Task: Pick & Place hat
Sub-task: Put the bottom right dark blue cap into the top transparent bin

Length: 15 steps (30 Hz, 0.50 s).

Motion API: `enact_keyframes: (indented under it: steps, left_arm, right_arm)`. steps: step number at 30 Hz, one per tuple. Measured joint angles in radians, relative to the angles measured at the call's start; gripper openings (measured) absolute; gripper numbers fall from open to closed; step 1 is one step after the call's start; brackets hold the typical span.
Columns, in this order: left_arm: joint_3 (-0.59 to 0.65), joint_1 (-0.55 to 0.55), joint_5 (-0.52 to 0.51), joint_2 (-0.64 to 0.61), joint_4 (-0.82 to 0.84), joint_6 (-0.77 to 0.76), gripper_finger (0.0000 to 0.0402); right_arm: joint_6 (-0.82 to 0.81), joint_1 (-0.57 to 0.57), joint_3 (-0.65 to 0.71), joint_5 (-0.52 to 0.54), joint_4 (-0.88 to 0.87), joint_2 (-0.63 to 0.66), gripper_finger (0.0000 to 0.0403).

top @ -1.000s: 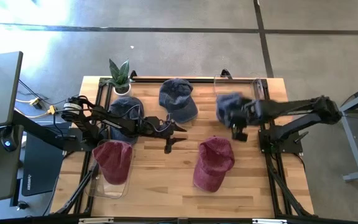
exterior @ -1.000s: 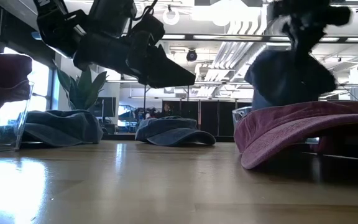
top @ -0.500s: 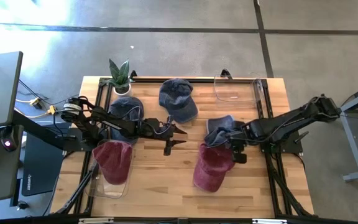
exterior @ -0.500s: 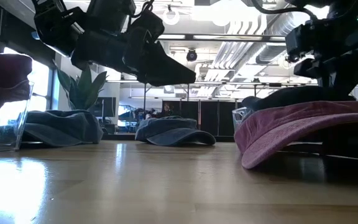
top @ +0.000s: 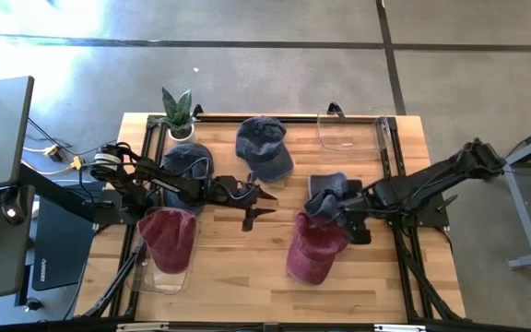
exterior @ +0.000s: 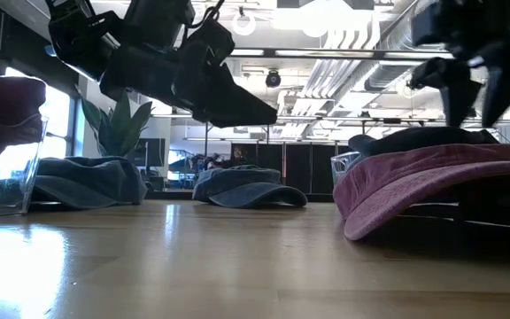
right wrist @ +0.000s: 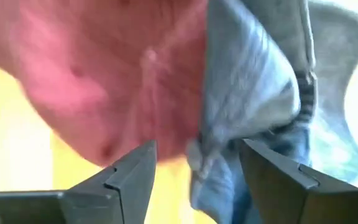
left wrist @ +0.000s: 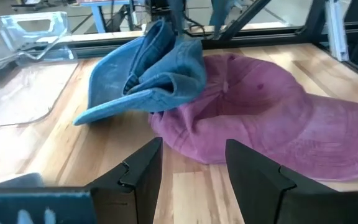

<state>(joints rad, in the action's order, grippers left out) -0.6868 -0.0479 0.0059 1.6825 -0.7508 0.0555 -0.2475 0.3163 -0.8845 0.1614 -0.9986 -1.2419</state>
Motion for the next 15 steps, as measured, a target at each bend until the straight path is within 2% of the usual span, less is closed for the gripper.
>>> enact_keyframes:
  steps: [4, 7, 11, 15]
  left_arm:
    - [0.0, 0.0, 0.019, 0.0, -0.001, 0.0, 0.017]
    - [0.0, 0.0, 0.019, 0.0, -0.001, 0.0, 0.017]
    - [0.0, 0.0, 0.019, 0.0, -0.001, 0.0, 0.017]
    - [0.0, 0.001, 0.019, 0.0, -0.001, 0.0, 0.017]
  right_arm:
    - [-0.041, 0.042, 0.046, 0.121, 0.003, 0.0, 0.0216]
    - [-0.047, 0.059, 0.079, 0.128, 0.053, 0.0, 0.0188]
    - [-0.029, 0.059, 0.126, 0.107, 0.165, 0.0, 0.0124]
    - [-0.024, 0.047, 0.145, 0.068, 0.193, -0.001, 0.0039]
